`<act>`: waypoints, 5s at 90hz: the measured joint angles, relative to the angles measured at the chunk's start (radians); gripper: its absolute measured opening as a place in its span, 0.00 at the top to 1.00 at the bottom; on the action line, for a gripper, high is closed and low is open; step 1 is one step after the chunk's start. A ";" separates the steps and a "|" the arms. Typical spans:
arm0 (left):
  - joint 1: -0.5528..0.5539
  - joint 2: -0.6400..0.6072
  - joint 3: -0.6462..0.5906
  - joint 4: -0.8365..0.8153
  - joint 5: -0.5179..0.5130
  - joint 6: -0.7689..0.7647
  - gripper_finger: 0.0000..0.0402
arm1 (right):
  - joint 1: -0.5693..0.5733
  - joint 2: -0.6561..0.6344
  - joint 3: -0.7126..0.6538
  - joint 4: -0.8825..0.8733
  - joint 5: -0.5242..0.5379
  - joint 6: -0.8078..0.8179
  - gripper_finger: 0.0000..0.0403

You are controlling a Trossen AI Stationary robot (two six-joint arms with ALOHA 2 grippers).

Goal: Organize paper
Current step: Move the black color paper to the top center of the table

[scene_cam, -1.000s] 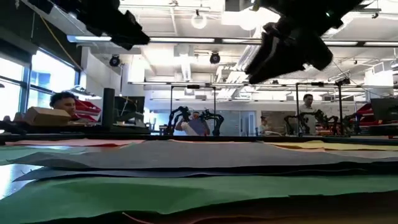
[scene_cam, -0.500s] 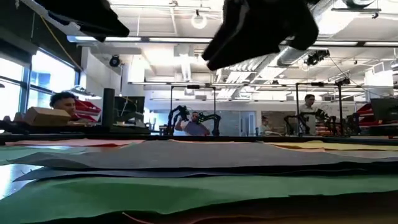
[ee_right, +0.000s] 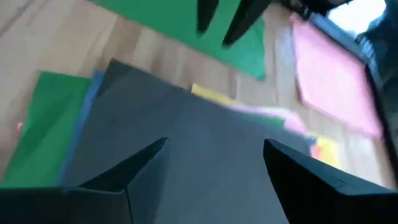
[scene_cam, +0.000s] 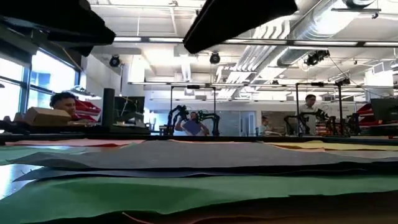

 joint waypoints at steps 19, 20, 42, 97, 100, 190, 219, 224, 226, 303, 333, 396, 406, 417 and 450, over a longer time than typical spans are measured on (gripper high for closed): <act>0.030 0.039 0.000 0.024 -0.052 -0.017 0.71 | 0.073 0.074 0.120 -0.189 -0.009 0.062 0.24; 0.035 0.043 0.000 0.027 -0.052 -0.017 0.71 | 0.078 0.077 0.121 -0.198 -0.009 0.064 0.23; 0.152 0.139 0.012 0.194 -0.039 0.061 0.56 | 0.128 0.096 0.120 -0.244 0.041 0.127 0.23; 0.324 0.379 0.015 0.508 0.165 0.089 0.54 | 0.156 0.102 0.079 -0.295 -0.008 0.399 0.23; 0.329 0.389 0.014 0.515 0.163 0.089 0.54 | 0.159 0.103 0.070 -0.296 -0.018 0.402 0.23; 0.391 0.555 0.102 0.463 0.212 0.041 0.54 | 0.108 0.128 0.036 -0.326 -0.015 0.282 0.23; 0.391 0.555 0.102 0.454 0.213 0.042 0.54 | 0.099 0.125 0.100 -0.325 0.008 0.196 0.23; 0.391 0.555 0.102 0.455 0.213 0.042 0.54 | 0.097 0.125 0.102 -0.317 0.017 0.197 0.23; 0.391 0.555 0.102 0.455 0.213 0.042 0.54 | 0.095 0.125 0.101 -0.312 0.019 0.198 0.23; 0.392 0.555 0.102 0.454 0.213 0.043 0.54 | 0.061 0.144 0.099 -0.340 -0.160 0.195 0.33; 0.392 0.555 0.102 0.455 0.213 0.043 0.54 | 0.066 0.170 0.098 -0.323 -0.187 0.196 0.33; 0.392 0.555 0.102 0.453 0.217 0.040 0.54 | 0.058 0.168 0.161 -0.437 -0.113 0.196 0.33; 0.392 0.555 0.102 0.453 0.217 0.037 0.54 | 0.053 0.168 0.153 -0.412 -0.131 0.193 0.33; 0.392 0.555 0.102 0.453 0.217 0.037 0.54 | 0.053 0.172 0.150 -0.407 -0.133 0.174 0.33; 0.392 0.555 0.102 0.452 0.218 0.042 0.54 | 0.040 0.201 0.149 -0.413 -0.117 0.215 0.51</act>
